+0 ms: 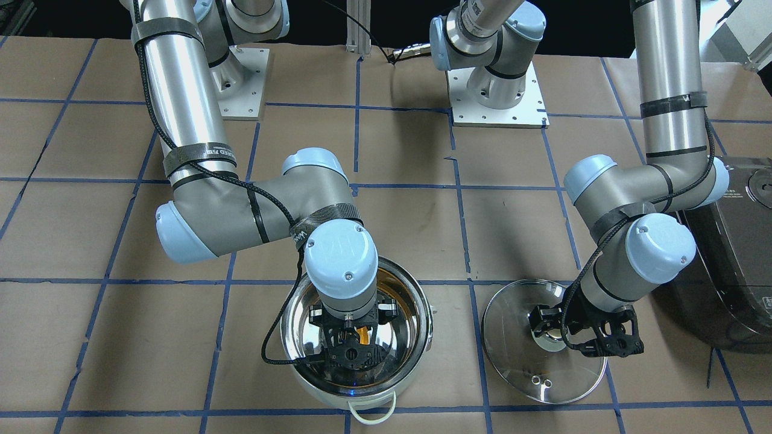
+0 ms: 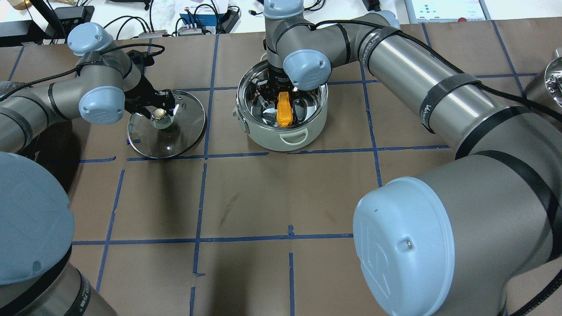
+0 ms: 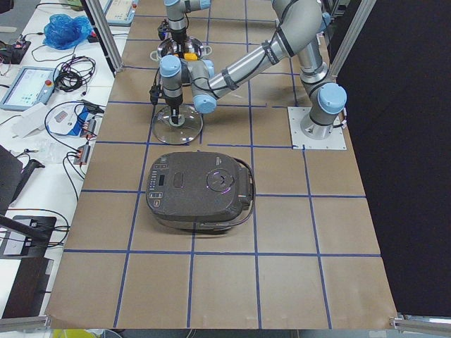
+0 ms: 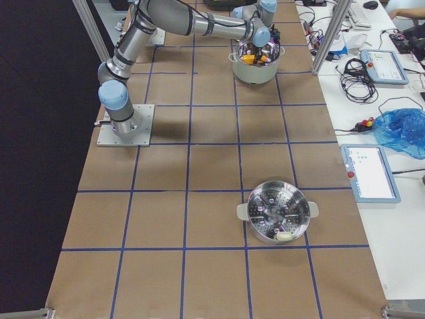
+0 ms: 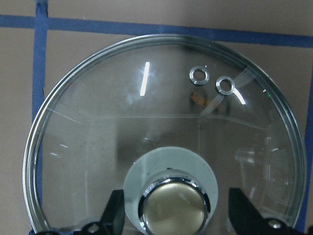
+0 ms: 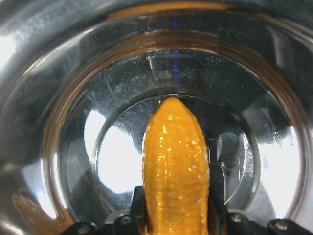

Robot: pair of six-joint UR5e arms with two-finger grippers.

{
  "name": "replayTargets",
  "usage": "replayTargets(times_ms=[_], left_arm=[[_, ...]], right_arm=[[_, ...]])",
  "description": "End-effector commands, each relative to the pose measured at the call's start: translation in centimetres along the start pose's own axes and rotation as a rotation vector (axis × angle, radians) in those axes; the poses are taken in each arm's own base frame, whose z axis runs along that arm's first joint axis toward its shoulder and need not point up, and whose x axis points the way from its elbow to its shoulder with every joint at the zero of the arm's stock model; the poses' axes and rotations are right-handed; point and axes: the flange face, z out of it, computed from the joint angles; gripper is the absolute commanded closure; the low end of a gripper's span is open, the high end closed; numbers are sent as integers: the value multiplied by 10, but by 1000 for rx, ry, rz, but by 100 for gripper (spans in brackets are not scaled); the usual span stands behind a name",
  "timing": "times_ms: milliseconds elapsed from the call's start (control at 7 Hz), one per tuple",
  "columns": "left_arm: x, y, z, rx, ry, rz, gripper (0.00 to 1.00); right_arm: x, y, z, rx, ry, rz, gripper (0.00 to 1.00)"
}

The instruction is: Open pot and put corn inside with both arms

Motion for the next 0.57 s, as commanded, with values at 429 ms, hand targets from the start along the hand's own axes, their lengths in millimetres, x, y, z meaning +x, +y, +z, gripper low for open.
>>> replayTargets(times_ms=[429], left_arm=[[16, 41, -184, -72, -44, 1, 0]], right_arm=[[62, 58, -169, -8, 4, 59, 17]])
